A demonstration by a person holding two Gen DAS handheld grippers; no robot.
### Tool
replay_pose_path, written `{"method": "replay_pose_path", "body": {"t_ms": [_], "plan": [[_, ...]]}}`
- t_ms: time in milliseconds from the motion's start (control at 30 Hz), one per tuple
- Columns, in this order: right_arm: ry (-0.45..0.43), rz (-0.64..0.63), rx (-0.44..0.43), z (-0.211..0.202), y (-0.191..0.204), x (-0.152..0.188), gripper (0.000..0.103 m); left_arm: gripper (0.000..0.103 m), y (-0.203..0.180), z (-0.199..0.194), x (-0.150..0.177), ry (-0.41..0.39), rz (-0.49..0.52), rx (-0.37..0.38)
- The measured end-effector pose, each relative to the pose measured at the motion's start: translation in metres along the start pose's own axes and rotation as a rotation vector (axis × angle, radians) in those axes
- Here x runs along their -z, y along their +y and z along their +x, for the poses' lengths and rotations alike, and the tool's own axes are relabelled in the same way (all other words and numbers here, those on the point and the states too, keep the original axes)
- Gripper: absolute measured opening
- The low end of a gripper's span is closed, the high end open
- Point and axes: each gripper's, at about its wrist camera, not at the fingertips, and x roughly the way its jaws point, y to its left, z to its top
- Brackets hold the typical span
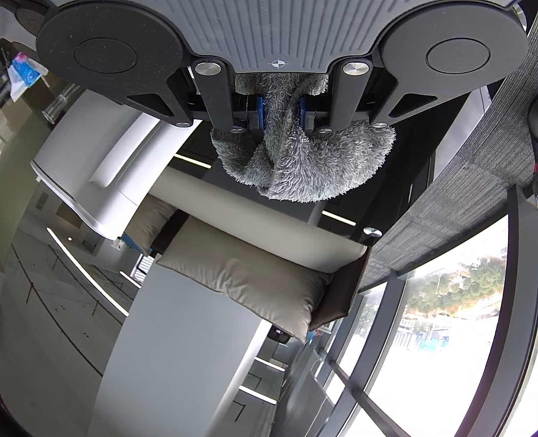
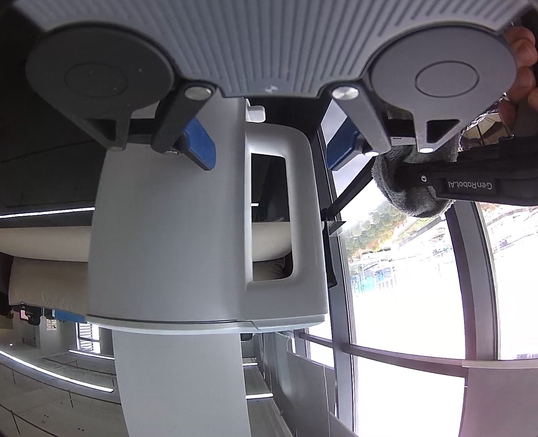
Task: Clean container
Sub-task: 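Move the right gripper to the white kettle handle and close on it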
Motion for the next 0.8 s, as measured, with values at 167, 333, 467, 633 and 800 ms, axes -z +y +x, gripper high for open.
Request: {"method": "replay_pose_path", "body": {"t_ms": [167, 333, 467, 633, 800], "plan": [[0.011, -0.029, 0.010, 0.010, 0.020, 0.005, 0.066, 0.016, 0.004, -0.003, 0.000, -0.002, -0.014, -0.004], [0.010, -0.038, 0.039, 0.021, 0.028, 0.005, 0.065, 0.016, 0.003, -0.003, 0.000, -0.001, -0.010, -0.005], [0.007, -0.060, 0.064, 0.024, 0.035, 0.006, 0.063, 0.016, 0.004, -0.002, -0.002, -0.004, -0.014, -0.011], [0.000, -0.090, 0.067, 0.028, 0.043, 0.006, 0.057, 0.016, 0.005, -0.003, -0.001, -0.004, -0.016, -0.012], [0.010, -0.092, 0.061, 0.038, 0.048, 0.004, 0.057, 0.016, 0.004, -0.003, -0.001, -0.005, -0.021, -0.013]]}}
